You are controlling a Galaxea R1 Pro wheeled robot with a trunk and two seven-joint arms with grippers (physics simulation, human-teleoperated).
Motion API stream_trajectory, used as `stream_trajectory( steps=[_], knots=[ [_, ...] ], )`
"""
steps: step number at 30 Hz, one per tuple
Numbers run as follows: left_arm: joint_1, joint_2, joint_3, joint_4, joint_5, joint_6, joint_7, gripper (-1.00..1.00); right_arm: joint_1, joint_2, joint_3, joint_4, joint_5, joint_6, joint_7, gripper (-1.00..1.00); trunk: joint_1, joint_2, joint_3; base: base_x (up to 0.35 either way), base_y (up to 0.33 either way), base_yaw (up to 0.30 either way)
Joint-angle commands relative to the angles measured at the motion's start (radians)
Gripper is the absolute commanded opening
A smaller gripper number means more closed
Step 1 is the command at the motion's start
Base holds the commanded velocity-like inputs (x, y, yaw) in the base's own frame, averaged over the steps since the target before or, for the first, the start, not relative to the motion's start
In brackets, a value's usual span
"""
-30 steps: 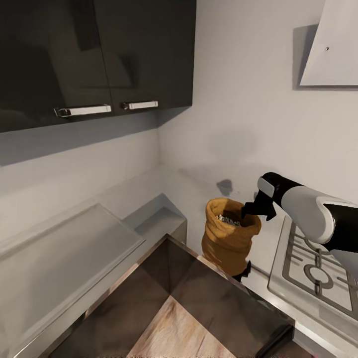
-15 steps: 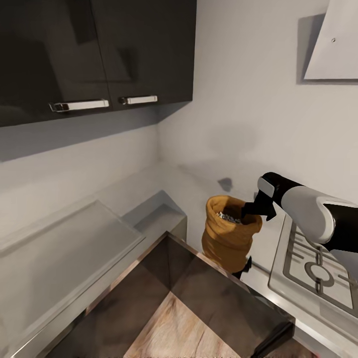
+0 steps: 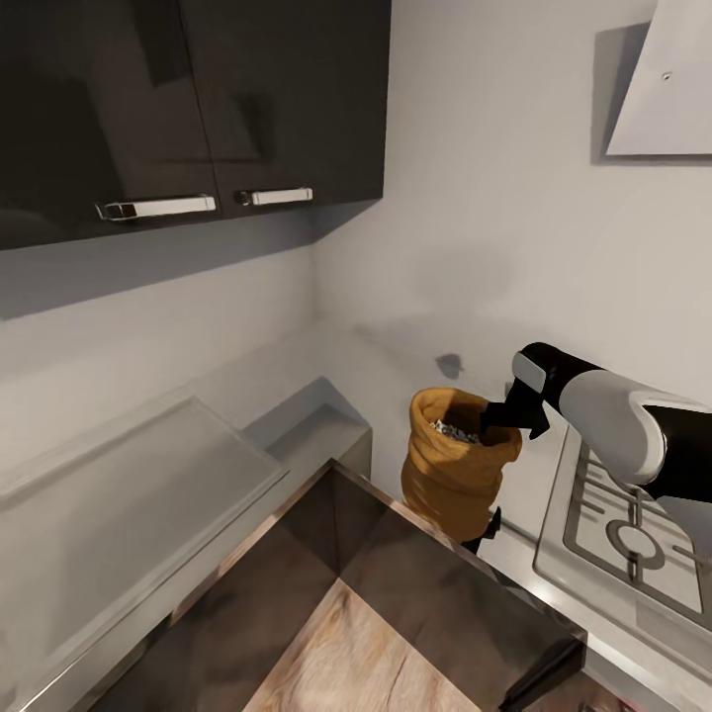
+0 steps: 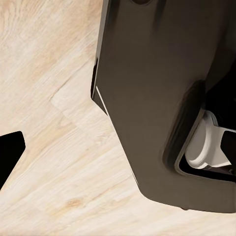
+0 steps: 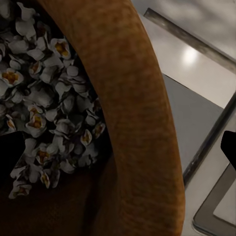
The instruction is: In the kitchen, take the popcorn bag from the countertop, put it into the microwave, and heat it until the popcorn is cooked so the cooked popcorn ends up inside the bag.
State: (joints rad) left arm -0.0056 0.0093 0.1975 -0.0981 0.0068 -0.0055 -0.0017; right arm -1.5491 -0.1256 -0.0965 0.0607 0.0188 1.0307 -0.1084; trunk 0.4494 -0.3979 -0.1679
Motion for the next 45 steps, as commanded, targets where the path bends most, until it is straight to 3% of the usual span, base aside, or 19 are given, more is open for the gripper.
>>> stream_trajectory(
  steps=[1, 10, 11, 26, 45],
  knots=[
    [-0.001, 0.0, 0.003, 0.0, 0.001, -0.001, 0.0, 1.0, -0.002, 0.0, -0.009, 0.002, 0.001, 0.0, -0.008, 1.0, 0.001, -0.002, -0.002, 0.0, 0.0, 0.0],
    [-0.001, 0.0, 0.003, 0.0, 0.001, -0.001, 0.0, 1.0, -0.002, 0.0, -0.009, 0.002, 0.002, 0.0, -0.008, 1.0, 0.001, -0.002, -0.002, 0.0, 0.0, 0.0],
    [-0.001, 0.0, 0.003, 0.0, 0.001, -0.001, 0.0, 1.0, -0.002, 0.0, -0.009, 0.002, 0.002, 0.0, -0.008, -1.0, 0.001, -0.002, -0.002, 0.0, 0.0, 0.0],
    [-0.001, 0.0, 0.003, 0.0, 0.001, -0.001, 0.0, 1.0, -0.002, 0.0, -0.009, 0.002, 0.002, 0.002, -0.01, -1.0, 0.001, -0.002, -0.002, 0.0, 0.0, 0.0],
    [-0.001, 0.0, 0.003, 0.0, 0.001, -0.001, -0.001, 1.0, -0.002, 0.0, -0.009, 0.002, 0.001, 0.002, -0.01, -1.0, 0.001, -0.002, 0.028, 0.0, 0.0, 0.0]
  ],
)
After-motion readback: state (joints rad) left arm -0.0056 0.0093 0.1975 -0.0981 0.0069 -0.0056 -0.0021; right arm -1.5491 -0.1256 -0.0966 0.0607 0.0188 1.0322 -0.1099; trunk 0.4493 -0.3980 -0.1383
